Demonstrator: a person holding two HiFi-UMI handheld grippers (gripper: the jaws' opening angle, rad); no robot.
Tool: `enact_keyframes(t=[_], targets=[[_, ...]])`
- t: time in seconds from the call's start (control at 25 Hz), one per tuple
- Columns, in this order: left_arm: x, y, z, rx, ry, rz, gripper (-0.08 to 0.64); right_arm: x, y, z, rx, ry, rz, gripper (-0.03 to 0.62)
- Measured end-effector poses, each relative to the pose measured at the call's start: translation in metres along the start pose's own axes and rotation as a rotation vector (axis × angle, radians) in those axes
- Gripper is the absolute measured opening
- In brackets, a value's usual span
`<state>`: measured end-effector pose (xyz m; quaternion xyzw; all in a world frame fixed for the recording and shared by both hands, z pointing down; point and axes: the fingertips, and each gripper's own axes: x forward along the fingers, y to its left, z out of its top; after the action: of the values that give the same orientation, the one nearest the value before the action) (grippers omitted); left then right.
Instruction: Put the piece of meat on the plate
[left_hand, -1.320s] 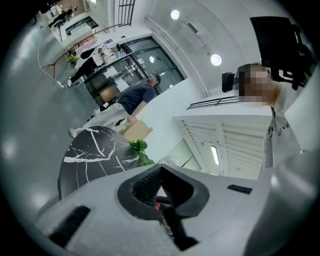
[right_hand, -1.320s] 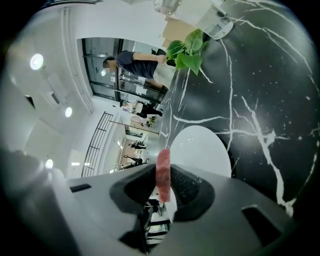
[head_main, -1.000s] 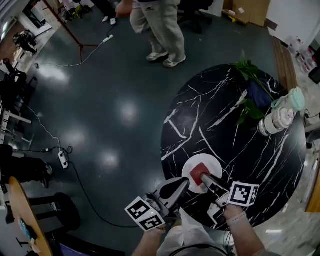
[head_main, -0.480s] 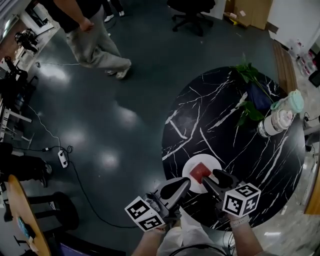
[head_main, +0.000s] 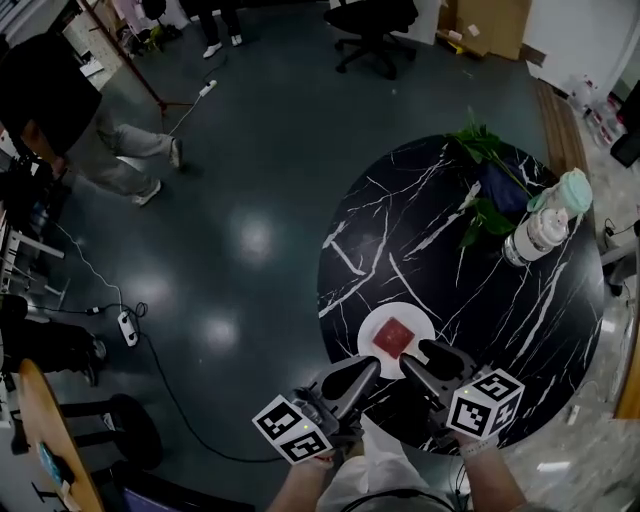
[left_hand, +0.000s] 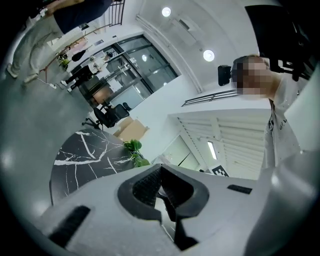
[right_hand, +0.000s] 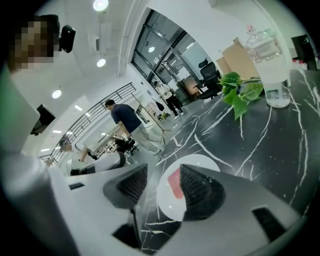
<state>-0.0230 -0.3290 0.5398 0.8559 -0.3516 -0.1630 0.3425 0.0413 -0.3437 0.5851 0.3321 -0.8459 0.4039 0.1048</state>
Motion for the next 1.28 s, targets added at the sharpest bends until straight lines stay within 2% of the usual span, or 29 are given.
enact_keyframes(t=[0.12, 0.16, 0.24, 0.4, 1.28], targets=[[-0.001, -0.008, -0.004, 0.012, 0.012, -0.007, 0.008, -0.009, 0.011, -0.002, -0.031, -0.011, 0.015, 0.195], [-0.002, -0.010, -0.005, 0.017, 0.017, -0.009, 0.008, -0.012, 0.014, -0.003, -0.037, -0.021, 0.016, 0.174], [-0.004, -0.016, -0.008, 0.024, 0.023, -0.013, 0.008, -0.019, 0.021, -0.003, -0.043, -0.048, 0.022, 0.085], [-0.010, -0.027, -0.010, 0.029, 0.024, -0.023, 0.008, -0.031, 0.039, -0.003, -0.071, -0.080, 0.046, 0.023], [-0.059, -0.101, 0.007, 0.111, -0.034, -0.089, 0.008, -0.089, 0.123, -0.010, -0.168, -0.170, 0.077, 0.011]])
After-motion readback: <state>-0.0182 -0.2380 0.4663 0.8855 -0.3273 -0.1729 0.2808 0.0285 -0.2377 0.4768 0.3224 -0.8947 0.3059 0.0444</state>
